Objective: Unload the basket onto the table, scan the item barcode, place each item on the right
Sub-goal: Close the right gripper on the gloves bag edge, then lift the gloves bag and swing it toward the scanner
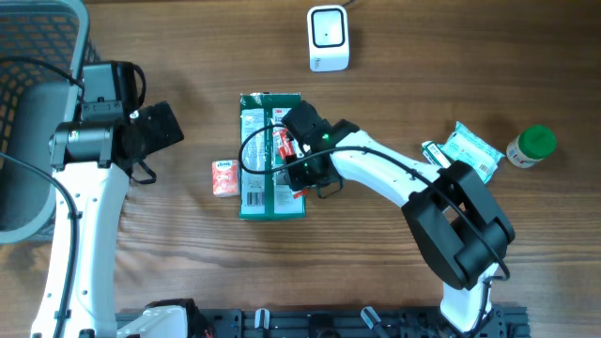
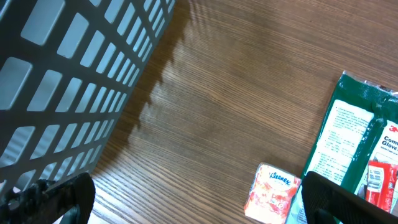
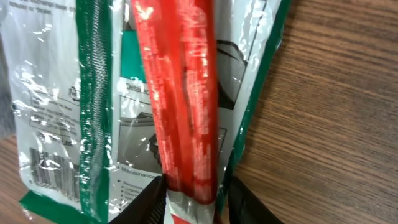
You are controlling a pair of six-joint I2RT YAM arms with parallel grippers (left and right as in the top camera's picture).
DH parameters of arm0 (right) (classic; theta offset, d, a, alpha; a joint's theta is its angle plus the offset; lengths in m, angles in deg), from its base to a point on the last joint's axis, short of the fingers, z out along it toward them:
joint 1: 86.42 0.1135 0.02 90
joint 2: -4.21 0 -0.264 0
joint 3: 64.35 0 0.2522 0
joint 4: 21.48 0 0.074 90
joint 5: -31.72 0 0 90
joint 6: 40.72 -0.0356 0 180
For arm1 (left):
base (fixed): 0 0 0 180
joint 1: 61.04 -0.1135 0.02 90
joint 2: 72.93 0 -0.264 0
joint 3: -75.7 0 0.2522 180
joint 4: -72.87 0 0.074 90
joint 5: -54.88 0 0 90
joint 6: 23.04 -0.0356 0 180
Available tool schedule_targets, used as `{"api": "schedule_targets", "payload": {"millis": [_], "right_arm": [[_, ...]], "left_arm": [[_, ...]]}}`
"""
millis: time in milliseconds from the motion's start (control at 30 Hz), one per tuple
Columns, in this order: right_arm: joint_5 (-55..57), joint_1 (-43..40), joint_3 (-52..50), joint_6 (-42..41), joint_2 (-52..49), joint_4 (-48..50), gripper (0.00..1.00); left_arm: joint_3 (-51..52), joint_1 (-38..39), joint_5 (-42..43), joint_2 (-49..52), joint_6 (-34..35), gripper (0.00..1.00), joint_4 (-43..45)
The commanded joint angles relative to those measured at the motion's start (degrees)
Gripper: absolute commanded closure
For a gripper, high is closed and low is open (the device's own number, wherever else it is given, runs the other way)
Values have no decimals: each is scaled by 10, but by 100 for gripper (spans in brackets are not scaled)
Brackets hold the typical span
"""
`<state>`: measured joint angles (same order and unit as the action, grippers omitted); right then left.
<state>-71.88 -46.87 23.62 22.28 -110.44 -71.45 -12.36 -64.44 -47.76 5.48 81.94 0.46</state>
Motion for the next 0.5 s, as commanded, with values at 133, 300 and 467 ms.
{"api": "schedule_targets", "payload": {"millis": [133,300,467], "right_arm": [[12,-1,-33,4,-3,16,95],[28,-18,24,80,11,-47,95],[108,-27,110,227,76,-126,95]], "left_arm": [[-8,-3,-9,-7,5,0,2],[-8,-3,-9,-7,5,0,2],[-8,-3,-9,-7,5,0,2]]}}
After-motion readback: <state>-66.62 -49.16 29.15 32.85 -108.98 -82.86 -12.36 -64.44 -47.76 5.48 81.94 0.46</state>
